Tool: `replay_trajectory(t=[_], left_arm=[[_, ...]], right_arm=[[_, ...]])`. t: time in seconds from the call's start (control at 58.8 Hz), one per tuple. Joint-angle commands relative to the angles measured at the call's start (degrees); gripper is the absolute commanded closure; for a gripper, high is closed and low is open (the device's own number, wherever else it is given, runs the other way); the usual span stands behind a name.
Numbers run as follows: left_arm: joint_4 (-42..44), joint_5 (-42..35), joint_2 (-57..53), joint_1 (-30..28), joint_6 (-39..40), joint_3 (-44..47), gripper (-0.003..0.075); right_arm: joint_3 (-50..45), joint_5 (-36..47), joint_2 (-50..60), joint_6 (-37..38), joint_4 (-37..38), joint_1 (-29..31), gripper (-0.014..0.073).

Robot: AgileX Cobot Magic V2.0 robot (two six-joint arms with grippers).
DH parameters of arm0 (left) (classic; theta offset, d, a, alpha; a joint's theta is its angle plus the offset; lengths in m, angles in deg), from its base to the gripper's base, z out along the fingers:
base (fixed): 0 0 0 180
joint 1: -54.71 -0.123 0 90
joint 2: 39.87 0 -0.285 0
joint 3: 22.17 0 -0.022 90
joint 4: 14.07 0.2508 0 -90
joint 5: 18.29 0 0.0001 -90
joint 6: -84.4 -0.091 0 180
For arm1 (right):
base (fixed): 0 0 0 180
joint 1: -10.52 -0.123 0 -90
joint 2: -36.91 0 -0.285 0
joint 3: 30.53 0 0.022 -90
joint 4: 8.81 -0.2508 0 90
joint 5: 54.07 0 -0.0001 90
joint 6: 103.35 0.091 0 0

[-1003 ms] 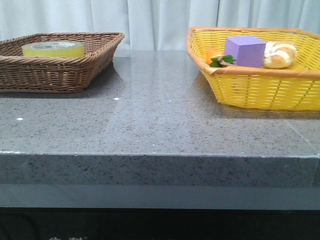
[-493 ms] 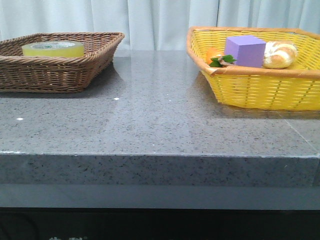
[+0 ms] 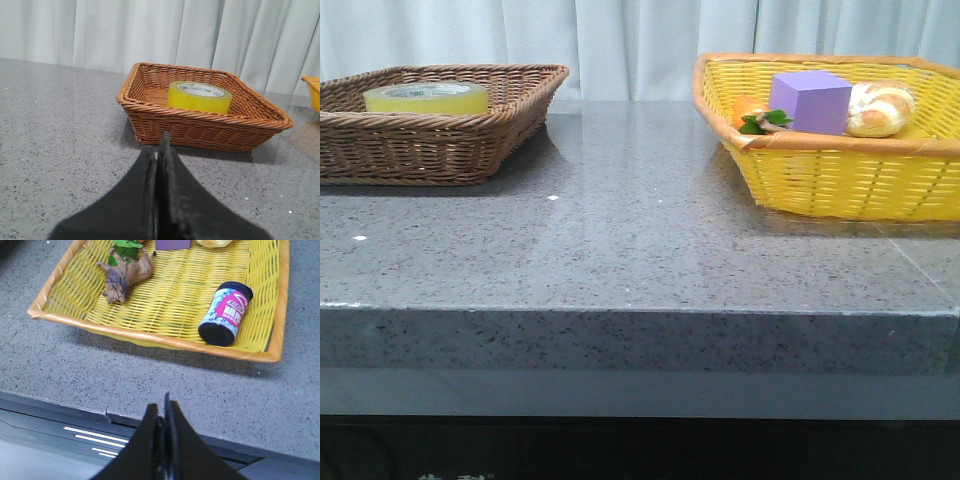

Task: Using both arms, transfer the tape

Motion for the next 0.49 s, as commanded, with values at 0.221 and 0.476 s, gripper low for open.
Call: replay_trajectory(t=[0.221,0.476], left_arm=[[0.02,-4.83,-1.05,-0.02,0.32,2.16,0.074],[0.02,-4.83,-1.05,-0.02,0.32,2.16,0.074]], right_arm=[[1.74,3.94,-0.12,0.12,0.31,0.4,0.0662],[-14.95,27.51,12.09,0.12,2.9,5.91,0.0662]])
